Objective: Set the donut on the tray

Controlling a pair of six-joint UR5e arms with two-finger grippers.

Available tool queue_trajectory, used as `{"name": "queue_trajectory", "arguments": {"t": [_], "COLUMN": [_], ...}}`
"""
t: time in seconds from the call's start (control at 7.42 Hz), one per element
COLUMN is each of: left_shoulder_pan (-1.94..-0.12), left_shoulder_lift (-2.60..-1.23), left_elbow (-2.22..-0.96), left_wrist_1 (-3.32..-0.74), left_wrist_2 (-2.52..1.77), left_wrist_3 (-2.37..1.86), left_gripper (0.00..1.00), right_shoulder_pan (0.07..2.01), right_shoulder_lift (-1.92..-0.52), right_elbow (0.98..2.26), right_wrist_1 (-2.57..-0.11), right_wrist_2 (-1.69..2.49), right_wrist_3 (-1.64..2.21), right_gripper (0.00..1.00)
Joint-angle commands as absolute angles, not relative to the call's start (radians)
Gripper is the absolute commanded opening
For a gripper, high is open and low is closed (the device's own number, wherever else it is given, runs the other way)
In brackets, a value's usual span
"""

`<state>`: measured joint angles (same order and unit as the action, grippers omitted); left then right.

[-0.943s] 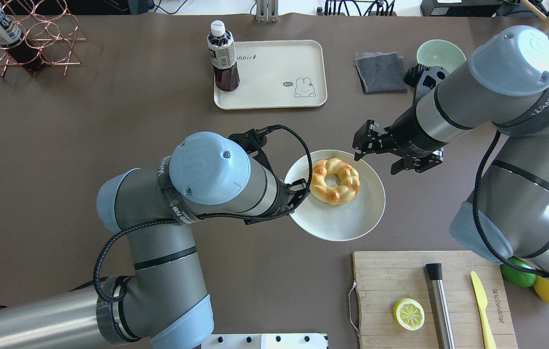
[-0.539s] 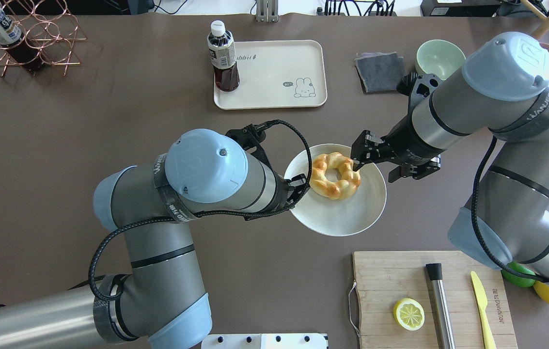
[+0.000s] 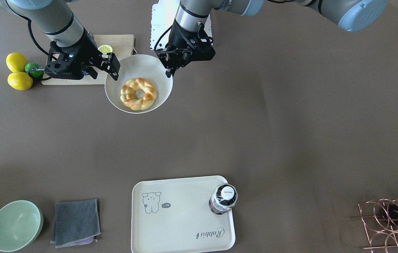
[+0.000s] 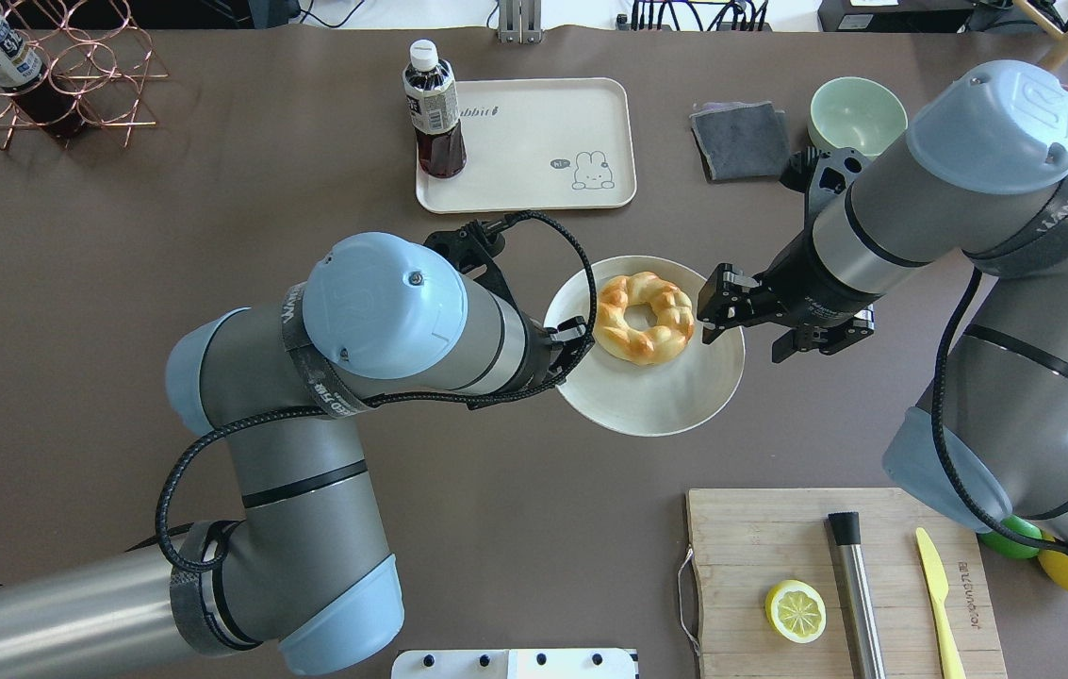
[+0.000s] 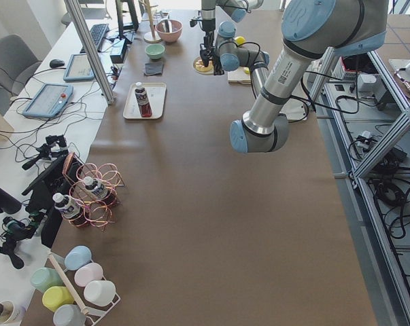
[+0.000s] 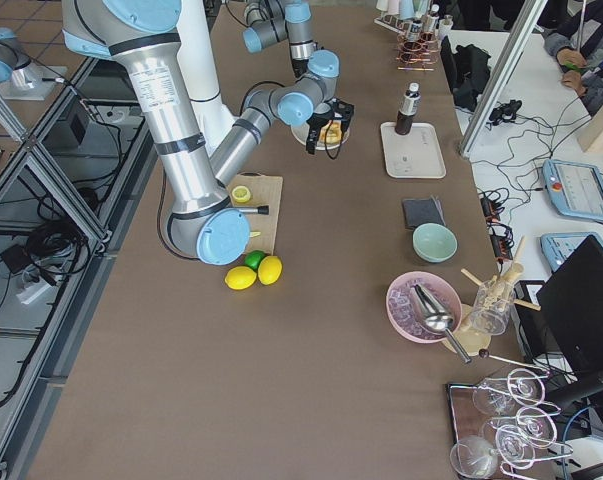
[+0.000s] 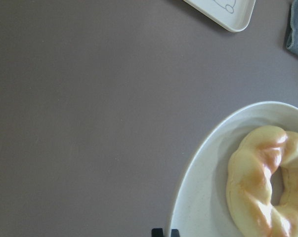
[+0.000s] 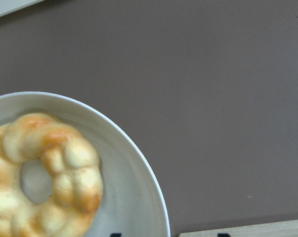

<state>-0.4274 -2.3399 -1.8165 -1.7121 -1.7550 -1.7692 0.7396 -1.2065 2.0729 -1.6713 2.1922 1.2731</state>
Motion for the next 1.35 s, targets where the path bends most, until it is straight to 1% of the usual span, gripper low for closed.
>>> {"name": "queue_trajectory", "arguments": {"t": [0.0, 0.13, 0.27, 0.4, 0.54, 0.67, 0.81, 0.94, 1.08, 1.21], "left_shoulder_pan": [-0.428, -0.428, -0.428, -0.428, -0.428, -0.428, -0.428, -0.429, -0.431, -0.434], "left_shoulder_lift": [-2.342, -2.342, -2.342, -2.342, -2.342, -2.342, -2.344, -2.344, -2.344, -2.344], "left_elbow": [-1.825, -1.827, -1.827, -1.827, -1.827, -1.832, -1.833, -1.841, -1.841, -1.841], "left_wrist_1": [-1.713, -1.713, -1.715, -1.715, -1.713, -1.715, -1.715, -1.715, -1.715, -1.715], "left_wrist_2": [-1.746, -1.746, -1.746, -1.746, -1.746, -1.746, -1.746, -1.747, -1.747, -1.747], "left_wrist_3": [-1.784, -1.787, -1.787, -1.792, -1.793, -1.807, -1.819, -1.819, -1.819, -1.819], "left_gripper": [0.00, 0.00, 0.00, 0.00, 0.00, 0.00, 0.00, 0.07, 0.36, 0.69], "right_shoulder_pan": [0.735, 0.736, 0.736, 0.738, 0.738, 0.738, 0.738, 0.738, 0.738, 0.739], "right_shoulder_lift": [-1.207, -1.207, -1.207, -1.209, -1.218, -1.218, -1.218, -1.216, -1.215, -1.212], "right_elbow": [2.074, 2.075, 2.075, 2.085, 2.097, 2.098, 2.098, 2.100, 2.100, 2.103], "right_wrist_1": [-1.684, -1.684, -1.684, -1.689, -1.689, -1.689, -1.689, -1.689, -1.689, -1.689], "right_wrist_2": [2.189, 2.189, 2.189, 2.191, 2.191, 2.192, 2.192, 2.192, 2.194, 2.195], "right_wrist_3": [1.270, 1.270, 1.272, 1.272, 1.272, 1.272, 1.272, 1.272, 1.272, 1.273], "right_gripper": [0.68, 0.65, 0.55, 0.37, 0.11, 0.00, 0.00, 0.00, 0.00, 0.00]}}
